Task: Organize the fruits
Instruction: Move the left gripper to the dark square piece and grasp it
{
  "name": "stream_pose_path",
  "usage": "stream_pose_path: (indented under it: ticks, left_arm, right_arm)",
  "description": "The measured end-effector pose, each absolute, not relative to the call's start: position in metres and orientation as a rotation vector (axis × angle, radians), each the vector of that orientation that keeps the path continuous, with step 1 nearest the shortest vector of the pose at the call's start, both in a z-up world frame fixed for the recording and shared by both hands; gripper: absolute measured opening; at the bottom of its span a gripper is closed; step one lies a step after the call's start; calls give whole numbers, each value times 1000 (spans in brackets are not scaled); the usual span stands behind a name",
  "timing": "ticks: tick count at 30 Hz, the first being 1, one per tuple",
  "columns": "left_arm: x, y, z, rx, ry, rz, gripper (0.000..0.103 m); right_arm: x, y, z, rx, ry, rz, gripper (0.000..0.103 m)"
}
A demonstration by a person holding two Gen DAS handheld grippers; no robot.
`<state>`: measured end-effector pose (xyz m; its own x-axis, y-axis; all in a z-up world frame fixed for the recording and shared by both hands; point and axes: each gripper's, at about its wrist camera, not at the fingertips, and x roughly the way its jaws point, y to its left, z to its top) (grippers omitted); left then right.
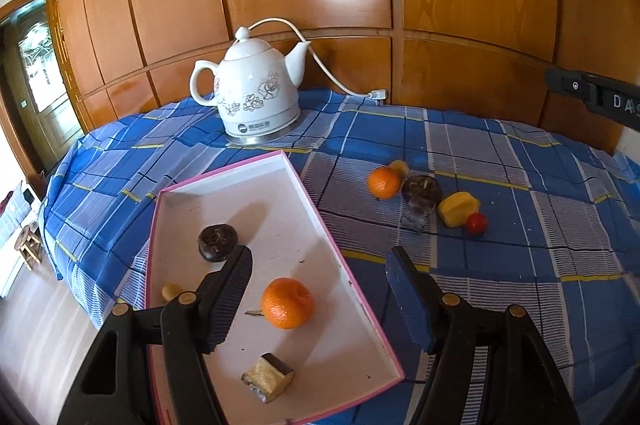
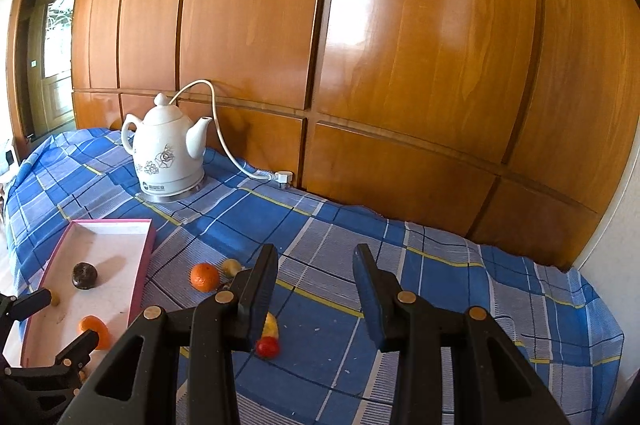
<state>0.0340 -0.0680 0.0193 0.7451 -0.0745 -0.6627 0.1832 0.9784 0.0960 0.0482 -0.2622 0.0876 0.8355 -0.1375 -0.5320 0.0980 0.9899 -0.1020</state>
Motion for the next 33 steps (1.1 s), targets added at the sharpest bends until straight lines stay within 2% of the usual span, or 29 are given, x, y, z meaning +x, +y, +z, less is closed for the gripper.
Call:
stream_pose_path:
  ticks: [28,33]
  left_arm:
    - [45,-124,23,208,713,-245,70]
    - [55,-127,15,160,782,-274,70]
  right_arm:
    - [62,-311,76,-105,628,-192,39]
    - [71,-322,62,-78,673,-180,39]
